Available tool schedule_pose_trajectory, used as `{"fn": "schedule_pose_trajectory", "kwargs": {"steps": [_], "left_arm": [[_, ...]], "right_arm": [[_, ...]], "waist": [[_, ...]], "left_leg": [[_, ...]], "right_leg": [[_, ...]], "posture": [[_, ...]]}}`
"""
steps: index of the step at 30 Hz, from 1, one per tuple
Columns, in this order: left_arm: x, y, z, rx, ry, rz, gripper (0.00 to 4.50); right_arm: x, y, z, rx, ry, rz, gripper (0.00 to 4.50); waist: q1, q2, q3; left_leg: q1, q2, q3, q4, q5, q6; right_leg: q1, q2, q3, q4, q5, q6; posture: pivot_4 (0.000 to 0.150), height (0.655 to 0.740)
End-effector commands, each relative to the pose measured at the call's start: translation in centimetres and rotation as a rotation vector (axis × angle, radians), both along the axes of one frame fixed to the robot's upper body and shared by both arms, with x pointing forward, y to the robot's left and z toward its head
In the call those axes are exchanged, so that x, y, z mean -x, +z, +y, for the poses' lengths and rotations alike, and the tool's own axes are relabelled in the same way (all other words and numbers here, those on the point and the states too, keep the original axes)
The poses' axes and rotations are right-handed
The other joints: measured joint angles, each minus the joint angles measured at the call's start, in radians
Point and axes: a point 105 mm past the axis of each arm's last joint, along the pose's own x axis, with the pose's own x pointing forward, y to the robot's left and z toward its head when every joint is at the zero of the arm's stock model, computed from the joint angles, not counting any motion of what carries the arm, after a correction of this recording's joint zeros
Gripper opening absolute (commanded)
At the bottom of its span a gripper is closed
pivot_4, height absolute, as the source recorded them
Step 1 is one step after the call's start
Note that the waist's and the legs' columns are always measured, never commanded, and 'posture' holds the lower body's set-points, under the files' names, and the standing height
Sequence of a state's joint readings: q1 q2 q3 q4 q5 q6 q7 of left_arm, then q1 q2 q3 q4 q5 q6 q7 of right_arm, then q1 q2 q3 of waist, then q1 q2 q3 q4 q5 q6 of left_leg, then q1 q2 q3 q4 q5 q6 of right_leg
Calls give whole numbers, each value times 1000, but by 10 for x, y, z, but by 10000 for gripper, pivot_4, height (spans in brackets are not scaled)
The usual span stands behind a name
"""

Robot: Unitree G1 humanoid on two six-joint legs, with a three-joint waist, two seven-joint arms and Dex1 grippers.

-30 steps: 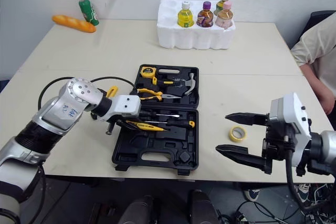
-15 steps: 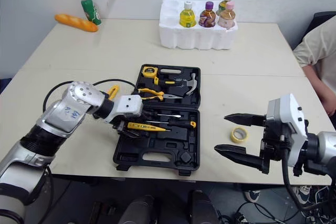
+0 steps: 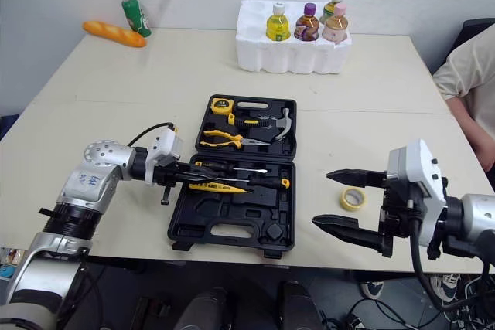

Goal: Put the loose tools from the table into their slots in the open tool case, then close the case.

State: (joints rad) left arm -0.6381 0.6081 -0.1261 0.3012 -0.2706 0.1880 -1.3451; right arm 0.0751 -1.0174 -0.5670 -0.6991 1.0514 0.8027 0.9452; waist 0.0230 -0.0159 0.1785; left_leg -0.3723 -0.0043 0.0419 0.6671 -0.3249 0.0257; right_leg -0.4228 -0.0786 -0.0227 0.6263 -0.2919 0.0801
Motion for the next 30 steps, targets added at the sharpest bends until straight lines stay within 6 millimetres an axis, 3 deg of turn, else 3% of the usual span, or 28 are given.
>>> {"fn": "schedule_pose_trajectory", "kwargs": {"steps": [1, 11, 15, 24, 30], "left_arm": [[2, -2, -1, -3, -9, -19, 160], [-4, -64, 21, -302, 46, 22, 160], [7, -67, 17, -279, -16, 37, 160], [4, -64, 18, -211, 90, 105, 160], [15, -92, 21, -286, 73, 173, 160]], "right_arm": [[1, 7, 2, -1, 18, -27, 45000], [-1, 5, 2, -2, 8, -14, 45000], [-1, 1, 1, -5, -4, -2, 45000], [-4, -5, -4, 4, -24, 16, 45000], [-10, -4, -5, 7, -14, 16, 45000]], "waist": [[-2, 0, 0], [-2, 1, -3], [-10, 5, -6], [-20, 7, -8], [-23, 11, -11]], "left_leg": [[0, 0, 0, 0, 0, 0], [7, 0, 0, -1, 0, 0], [19, 1, 0, -4, -5, 1], [19, 1, -1, -4, -5, 1], [19, 1, -2, -4, -5, 1]], "right_leg": [[0, 0, 0, 0, 0, 0], [6, 0, 0, -1, 0, 0], [18, 0, 1, -4, 0, -1], [18, -1, 0, -4, -1, -1], [18, -2, 0, -5, -1, -1]], "posture": [[1500, 7367], [1500, 7367], [1500, 7367], [1500, 7367], [1500, 7367]]}}
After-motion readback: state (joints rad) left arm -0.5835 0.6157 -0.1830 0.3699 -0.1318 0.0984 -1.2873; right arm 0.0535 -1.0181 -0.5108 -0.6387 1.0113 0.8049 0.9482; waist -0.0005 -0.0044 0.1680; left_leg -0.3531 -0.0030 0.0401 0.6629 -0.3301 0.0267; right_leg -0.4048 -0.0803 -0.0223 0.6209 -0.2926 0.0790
